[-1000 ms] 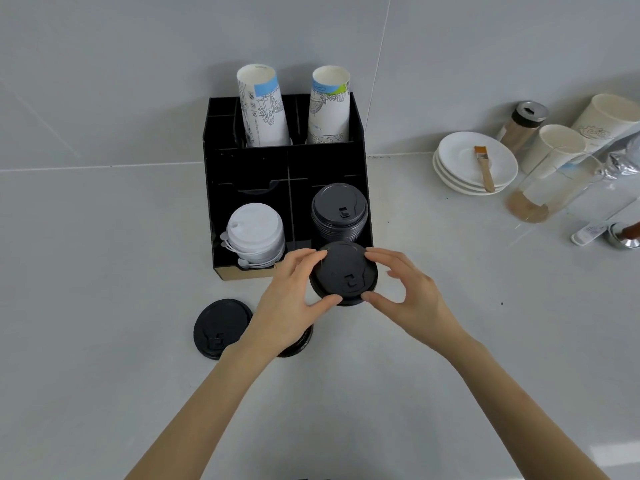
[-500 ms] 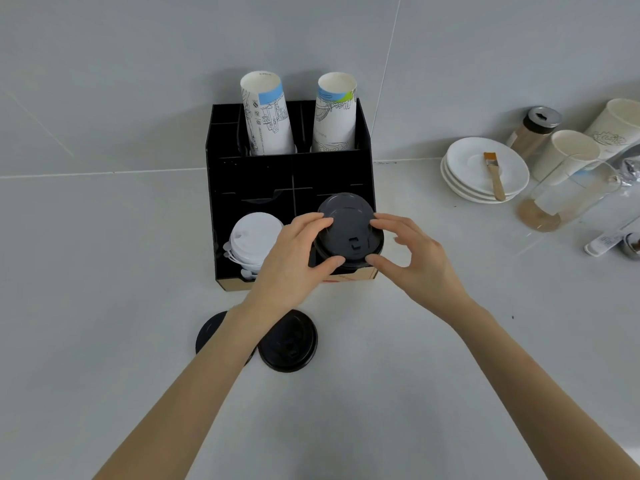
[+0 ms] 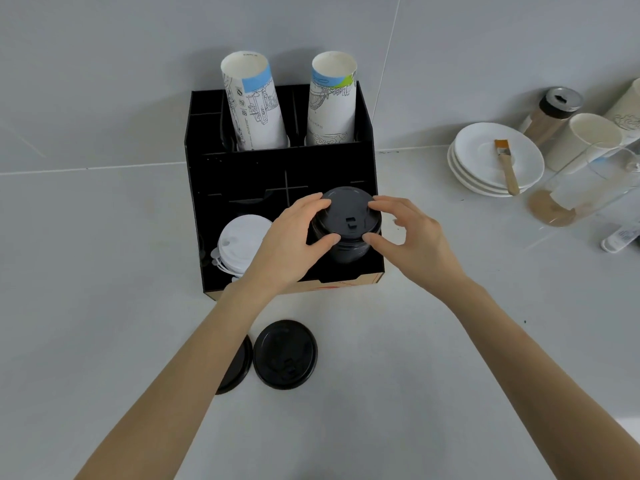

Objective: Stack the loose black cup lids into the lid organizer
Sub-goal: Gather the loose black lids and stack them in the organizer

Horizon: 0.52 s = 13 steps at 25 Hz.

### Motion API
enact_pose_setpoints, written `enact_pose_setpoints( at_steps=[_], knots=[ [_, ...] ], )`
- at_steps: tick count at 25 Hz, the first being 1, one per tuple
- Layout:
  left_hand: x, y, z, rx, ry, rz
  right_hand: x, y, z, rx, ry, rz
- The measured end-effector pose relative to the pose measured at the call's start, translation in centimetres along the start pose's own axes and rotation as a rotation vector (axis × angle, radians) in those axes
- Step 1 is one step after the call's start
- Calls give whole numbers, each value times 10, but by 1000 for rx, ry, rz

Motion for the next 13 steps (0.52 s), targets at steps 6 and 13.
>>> enact_pose_setpoints(
  at_steps=[6, 13],
  knots=[
    [4, 13, -9, -16, -6, 12, 3, -3, -12, -74, 50, -7],
    [8, 18, -15, -16, -18, 6, 8, -5, -20, -133, 60, -24]
  ],
)
Point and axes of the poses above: each hand's wrist, its own x-axis towards the middle knuckle, its own z-axis out of the back of the hand, y = z × x, the point moved 3 cm from there along x, towards the middle knuckle, and after that the axes turned 13 degrees about -x, right-handed, at the moved point
